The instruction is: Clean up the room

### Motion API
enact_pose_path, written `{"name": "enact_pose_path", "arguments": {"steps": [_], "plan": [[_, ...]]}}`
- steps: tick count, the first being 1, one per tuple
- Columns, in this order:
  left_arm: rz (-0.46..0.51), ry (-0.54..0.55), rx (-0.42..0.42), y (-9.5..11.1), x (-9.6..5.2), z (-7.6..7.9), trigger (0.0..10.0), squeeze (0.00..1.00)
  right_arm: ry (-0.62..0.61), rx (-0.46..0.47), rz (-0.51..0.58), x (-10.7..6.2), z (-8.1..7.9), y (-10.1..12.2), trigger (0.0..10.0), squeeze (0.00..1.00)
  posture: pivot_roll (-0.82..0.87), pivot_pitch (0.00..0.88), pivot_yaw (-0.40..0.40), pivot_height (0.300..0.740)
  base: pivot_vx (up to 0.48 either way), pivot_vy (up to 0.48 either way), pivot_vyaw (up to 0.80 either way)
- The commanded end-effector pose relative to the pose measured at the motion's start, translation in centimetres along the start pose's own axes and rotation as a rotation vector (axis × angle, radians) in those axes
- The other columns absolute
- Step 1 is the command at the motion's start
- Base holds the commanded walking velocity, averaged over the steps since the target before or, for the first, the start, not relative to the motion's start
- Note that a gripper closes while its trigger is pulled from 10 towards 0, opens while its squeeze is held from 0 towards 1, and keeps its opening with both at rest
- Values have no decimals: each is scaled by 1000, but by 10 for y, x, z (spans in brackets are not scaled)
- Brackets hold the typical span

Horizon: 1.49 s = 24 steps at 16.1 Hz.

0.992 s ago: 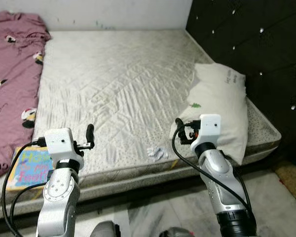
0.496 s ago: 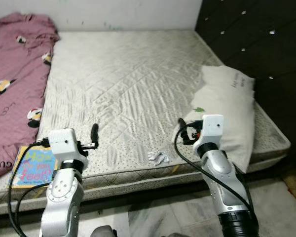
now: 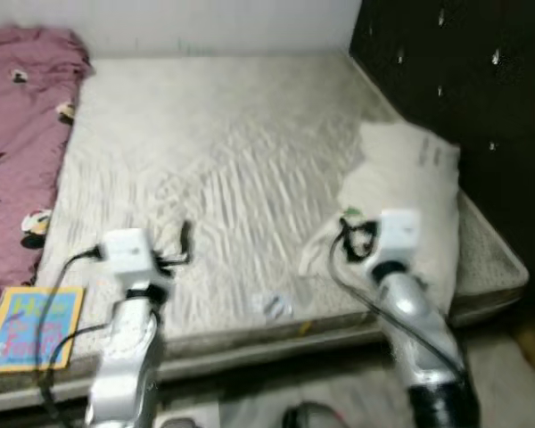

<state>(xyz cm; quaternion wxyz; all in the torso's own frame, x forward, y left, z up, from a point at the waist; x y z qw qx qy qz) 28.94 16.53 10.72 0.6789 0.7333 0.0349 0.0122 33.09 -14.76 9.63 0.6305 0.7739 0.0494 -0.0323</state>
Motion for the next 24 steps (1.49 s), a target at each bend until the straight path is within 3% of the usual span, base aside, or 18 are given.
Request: {"name": "enact_pose_path", "arguments": {"steps": [1, 10, 16, 24], "plan": [[-29, 48, 21, -6, -4, -14, 10000, 0, 31, 7, 25, 1, -12, 6, 10000, 0, 46, 99, -54, 740, 0, 0, 0], [-5, 26, 37, -4, -7, -16, 10000, 0, 64, 25, 66, 2, -18, 14, 10000, 0, 42, 101, -39, 740, 0, 0, 0], [-14, 58, 80, -5, -7, -19, 10000, 0, 77, 21, 59, 3, -20, 12, 10000, 0, 40, 95, -44, 671, 0, 0, 0], [-63, 116, 56, -15, -6, -29, 10000, 0, 88, -6, 41, 3, -22, 8, 10000, 0, 38, 91, -52, 579, 0, 0, 0]]}}
Point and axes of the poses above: a point about 5 cm out from each wrist's last joint towards the gripper, its own x axis pointing out of the wrist towards the gripper, its own y axis along the axis of the wrist's last joint, z = x × y, the point moved 4 cm from there along x, pointing out of the wrist towards the gripper, and after that the axes turned 11 degrees about x, right-handed, at the moved point
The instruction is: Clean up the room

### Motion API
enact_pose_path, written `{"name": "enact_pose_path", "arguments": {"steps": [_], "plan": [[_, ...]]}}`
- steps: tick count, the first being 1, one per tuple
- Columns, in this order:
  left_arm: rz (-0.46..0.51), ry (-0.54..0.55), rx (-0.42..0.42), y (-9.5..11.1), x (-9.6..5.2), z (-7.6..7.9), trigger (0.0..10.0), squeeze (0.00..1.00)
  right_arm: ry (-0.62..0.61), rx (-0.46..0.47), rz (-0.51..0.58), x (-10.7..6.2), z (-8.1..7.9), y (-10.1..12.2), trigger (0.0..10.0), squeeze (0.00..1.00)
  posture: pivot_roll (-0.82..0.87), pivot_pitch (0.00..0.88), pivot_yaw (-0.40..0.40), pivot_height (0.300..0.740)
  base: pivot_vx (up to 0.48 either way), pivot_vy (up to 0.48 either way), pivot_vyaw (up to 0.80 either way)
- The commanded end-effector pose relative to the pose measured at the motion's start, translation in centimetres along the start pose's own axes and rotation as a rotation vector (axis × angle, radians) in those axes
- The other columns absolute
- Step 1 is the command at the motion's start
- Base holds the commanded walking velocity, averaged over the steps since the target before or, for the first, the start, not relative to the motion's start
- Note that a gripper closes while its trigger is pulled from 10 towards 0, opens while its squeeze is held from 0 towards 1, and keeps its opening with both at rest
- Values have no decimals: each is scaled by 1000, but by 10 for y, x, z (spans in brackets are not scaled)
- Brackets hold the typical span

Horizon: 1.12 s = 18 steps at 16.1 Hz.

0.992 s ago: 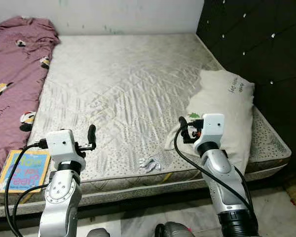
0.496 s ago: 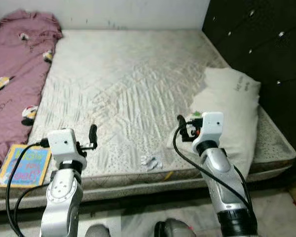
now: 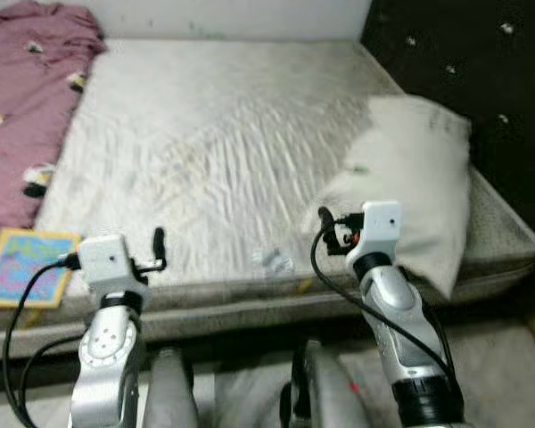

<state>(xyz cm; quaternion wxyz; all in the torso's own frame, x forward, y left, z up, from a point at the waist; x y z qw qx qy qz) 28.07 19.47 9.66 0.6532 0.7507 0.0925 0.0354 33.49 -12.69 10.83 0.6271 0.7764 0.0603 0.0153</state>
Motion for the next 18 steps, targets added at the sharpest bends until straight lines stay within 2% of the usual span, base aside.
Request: {"name": "enact_pose_path", "arguments": {"steps": [1, 6, 8, 18], "plan": [[-12, 2, -4, -2, 0, 0, 10000, 0, 0, -10, -4, 0, 1, 0, 10000, 0, 38, 92, -53, 579, 0, 0, 0], [-12, 18, -13, 0, 1, -3, 10000, 0, 10, -24, -3, 4, -1, 1, 10000, 0, 37, 110, -56, 579, 0, 0, 0], [-20, 27, -42, -1, 1, -5, 10000, 0, 12, -27, -2, 6, -1, 2, 10000, 0, 37, 113, -58, 579, 0, 0, 0], [-18, 14, -46, -1, 1, -4, 10000, 0, 51, -51, -9, 7, -7, 0, 10000, 0, 37, 117, -57, 579, 307, 0, 0]]}}
Point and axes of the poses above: a point about 5 cm out from each wrist's last joint towards the gripper, its own x axis pointing out of the wrist towards the gripper, its own y axis along the axis of the wrist's last joint, z = x × y, the point moved 4 cm from there along x, pointing out of the wrist towards the gripper, and after that the axes turned 11 degrees about x, right-handed, at the moved point
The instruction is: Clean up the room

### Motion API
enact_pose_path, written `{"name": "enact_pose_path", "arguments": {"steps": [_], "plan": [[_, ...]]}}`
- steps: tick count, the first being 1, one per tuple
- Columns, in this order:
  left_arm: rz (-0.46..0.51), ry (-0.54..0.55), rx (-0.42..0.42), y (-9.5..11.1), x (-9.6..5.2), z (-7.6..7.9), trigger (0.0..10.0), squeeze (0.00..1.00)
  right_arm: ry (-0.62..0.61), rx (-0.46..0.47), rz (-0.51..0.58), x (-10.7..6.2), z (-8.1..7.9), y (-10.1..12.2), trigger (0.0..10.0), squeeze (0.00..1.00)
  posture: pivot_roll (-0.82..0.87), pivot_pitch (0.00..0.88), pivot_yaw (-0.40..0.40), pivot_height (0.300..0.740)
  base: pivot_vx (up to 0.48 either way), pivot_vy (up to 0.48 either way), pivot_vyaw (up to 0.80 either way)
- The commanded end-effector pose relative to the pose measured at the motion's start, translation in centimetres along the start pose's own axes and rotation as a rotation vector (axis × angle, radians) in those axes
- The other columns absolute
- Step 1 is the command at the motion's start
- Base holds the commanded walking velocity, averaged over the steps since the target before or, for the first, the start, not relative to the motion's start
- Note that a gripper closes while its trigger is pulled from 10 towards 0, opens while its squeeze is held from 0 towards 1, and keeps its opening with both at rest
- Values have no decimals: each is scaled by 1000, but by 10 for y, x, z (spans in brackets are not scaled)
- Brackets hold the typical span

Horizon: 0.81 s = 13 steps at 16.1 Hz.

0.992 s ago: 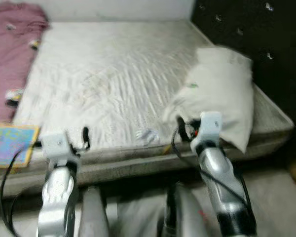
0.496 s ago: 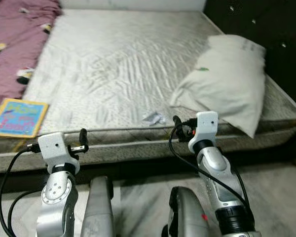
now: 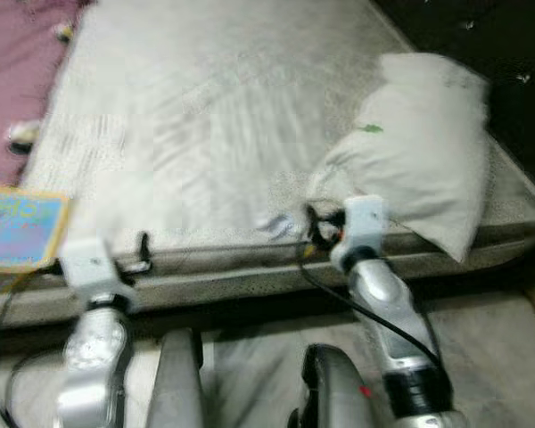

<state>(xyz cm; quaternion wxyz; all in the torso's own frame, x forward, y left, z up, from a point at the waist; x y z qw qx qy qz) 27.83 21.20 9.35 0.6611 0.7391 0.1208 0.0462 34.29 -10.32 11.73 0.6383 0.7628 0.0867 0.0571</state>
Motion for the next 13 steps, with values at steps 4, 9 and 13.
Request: {"name": "enact_pose_path", "arguments": {"steps": [4, 9, 13], "plan": [[9, -39, -22, 4, -1, 13, 10000, 0, -38, -16, -25, -4, 17, -6, 10000, 0, 37, 118, -58, 579, 322, 0, 0], [-18, -18, -17, 0, -1, 12, 10000, 0, 1, -16, -49, -2, 12, -10, 10000, 0, 46, 119, -63, 579, 116, 0, 85], [-51, 17, 19, -2, -12, 0, 10000, 0, 61, -8, -79, 7, 1, -15, 10000, 0, 101, 159, -84, 579, 0, 0, 580]]}}
Point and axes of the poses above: a point about 5 cm out from each wrist's last joint towards the gripper, its own x axis pointing out of the wrist towards the gripper, its own y axis along the axis of the wrist's last joint, z = x × y, the point moved 4 cm from there along x, pointing out of the wrist towards the gripper, and after that the axes turned 11 degrees about x, right-handed, at the moved point
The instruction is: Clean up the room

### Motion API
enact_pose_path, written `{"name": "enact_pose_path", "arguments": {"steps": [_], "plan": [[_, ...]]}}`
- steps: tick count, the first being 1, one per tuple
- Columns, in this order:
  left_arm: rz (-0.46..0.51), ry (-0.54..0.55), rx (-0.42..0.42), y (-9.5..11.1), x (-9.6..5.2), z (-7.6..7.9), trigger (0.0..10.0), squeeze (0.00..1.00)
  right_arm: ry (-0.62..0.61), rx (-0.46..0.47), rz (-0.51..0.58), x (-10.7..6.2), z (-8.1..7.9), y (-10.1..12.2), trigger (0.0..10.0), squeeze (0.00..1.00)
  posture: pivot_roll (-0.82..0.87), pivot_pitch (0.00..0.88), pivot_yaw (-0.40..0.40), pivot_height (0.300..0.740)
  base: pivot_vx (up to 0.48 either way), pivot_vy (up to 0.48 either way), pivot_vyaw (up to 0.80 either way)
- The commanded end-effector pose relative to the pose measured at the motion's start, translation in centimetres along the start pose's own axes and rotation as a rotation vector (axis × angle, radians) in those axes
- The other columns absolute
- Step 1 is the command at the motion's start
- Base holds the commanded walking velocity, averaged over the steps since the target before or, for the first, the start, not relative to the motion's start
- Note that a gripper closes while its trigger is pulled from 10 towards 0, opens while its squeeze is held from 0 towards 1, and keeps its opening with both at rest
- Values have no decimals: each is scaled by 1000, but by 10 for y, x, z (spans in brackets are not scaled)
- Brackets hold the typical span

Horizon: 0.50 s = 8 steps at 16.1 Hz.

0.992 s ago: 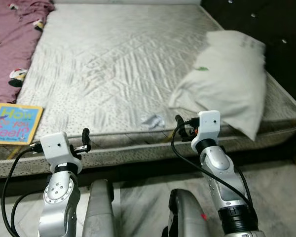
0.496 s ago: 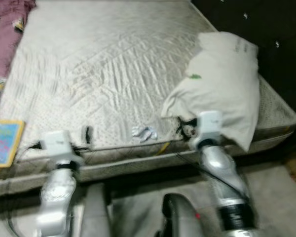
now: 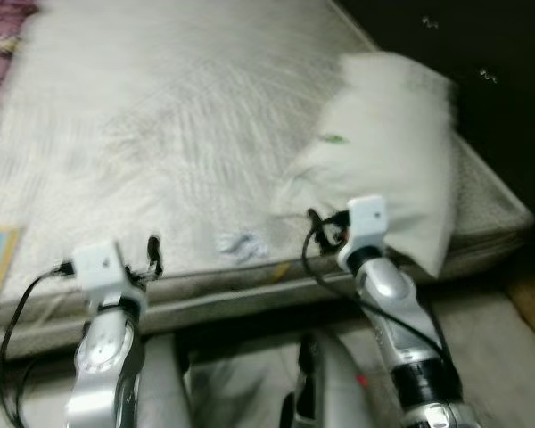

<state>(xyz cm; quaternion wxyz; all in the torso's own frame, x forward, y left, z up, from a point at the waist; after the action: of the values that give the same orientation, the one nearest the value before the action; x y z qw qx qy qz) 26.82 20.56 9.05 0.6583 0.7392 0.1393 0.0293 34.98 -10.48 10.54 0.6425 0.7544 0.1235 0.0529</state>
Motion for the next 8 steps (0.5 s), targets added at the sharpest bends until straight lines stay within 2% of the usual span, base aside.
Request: {"name": "enact_pose_path", "arguments": {"steps": [1, 2, 5, 8], "plan": [[-3, 26, 19, 2, -5, -8, 10000, 0, 32, 14, -31, 5, -6, -6, 10000, 0, 121, 169, -89, 579, 0, 0, 756], [-15, 49, 21, 0, -10, -16, 10000, 0, 42, 30, -52, 11, -10, -9, 10000, 0, 131, 186, -93, 579, 0, 0, 756], [-35, 64, 28, -2, -17, -22, 10000, 0, 80, 32, -85, 19, -19, -17, 10000, 0, 146, 198, -99, 579, 0, 0, 727], [-38, 63, 51, 0, -26, -20, 10000, 0, 117, 54, -134, 24, -28, -30, 10000, 0, 162, 226, -106, 579, 0, 0, 0]]}}
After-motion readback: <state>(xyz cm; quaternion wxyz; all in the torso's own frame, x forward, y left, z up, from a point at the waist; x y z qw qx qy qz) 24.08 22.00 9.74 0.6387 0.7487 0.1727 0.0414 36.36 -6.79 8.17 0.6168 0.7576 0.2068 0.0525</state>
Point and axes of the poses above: a point about 5 cm out from each wrist's last joint towards the gripper, its own x axis pointing out of the wrist towards the gripper, its own y axis along the axis of the wrist's last joint, z = x × y, the point moved 4 cm from there along x, pointing out of the wrist towards the gripper, and after that the axes turned 11 degrees about x, right-handed, at the moved point
